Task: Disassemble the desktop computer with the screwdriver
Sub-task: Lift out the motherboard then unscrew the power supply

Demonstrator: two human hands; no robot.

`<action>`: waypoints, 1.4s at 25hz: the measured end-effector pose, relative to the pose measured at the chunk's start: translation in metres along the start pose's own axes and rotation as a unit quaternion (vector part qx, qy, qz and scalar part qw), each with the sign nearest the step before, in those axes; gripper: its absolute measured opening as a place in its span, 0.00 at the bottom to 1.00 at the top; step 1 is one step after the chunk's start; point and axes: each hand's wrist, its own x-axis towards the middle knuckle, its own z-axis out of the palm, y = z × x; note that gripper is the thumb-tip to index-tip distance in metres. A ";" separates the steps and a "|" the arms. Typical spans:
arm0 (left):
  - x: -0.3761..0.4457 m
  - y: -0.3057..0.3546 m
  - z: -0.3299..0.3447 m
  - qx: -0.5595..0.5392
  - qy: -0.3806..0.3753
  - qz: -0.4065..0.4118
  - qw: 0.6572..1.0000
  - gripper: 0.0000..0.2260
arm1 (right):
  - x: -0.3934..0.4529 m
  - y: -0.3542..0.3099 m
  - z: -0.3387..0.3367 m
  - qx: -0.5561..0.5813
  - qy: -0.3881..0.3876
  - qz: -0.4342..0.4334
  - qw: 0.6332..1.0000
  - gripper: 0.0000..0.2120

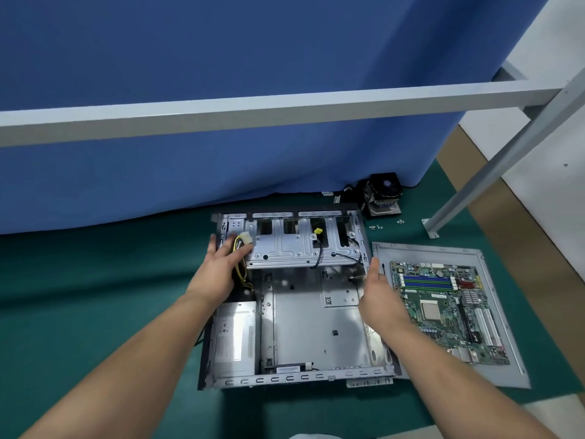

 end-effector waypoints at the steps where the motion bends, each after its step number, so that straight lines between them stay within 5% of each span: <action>1: -0.003 -0.004 0.000 -0.029 0.009 0.018 0.999 0.42 | -0.002 0.000 0.003 0.000 0.006 0.003 1.000 0.45; 4: -0.023 -0.023 0.004 -0.182 0.083 0.015 0.980 0.36 | -0.005 0.002 0.012 0.009 0.031 0.010 0.999 0.47; 7: -0.044 -0.046 0.012 -0.280 0.087 -0.142 0.945 0.27 | -0.003 0.003 0.019 0.006 0.058 0.010 0.998 0.46; 10: -0.044 -0.061 0.008 -0.201 0.038 -0.143 0.968 0.22 | -0.001 0.001 0.023 0.006 0.072 0.018 0.997 0.46; 14: -0.016 -0.064 -0.026 -0.039 0.058 0.002 0.998 0.13 | 0.000 0.002 0.025 0.015 0.078 0.018 0.997 0.46; 17: 0.014 -0.060 -0.045 0.114 0.033 0.063 0.991 0.09 | 0.001 0.003 0.028 0.008 0.082 0.022 0.996 0.45; 25: 0.056 -0.057 -0.094 0.300 0.013 0.075 0.951 0.06 | -0.001 0.001 0.026 -0.007 0.075 0.026 0.997 0.45; 29: 0.073 -0.070 -0.112 0.158 -0.009 0.000 0.987 0.05 | -0.002 0.000 0.024 -0.012 0.071 0.028 0.997 0.44; 35: 0.062 -0.068 -0.065 -0.114 0.088 -0.119 0.982 0.13 | -0.001 -0.002 0.024 -0.018 0.076 0.029 0.997 0.43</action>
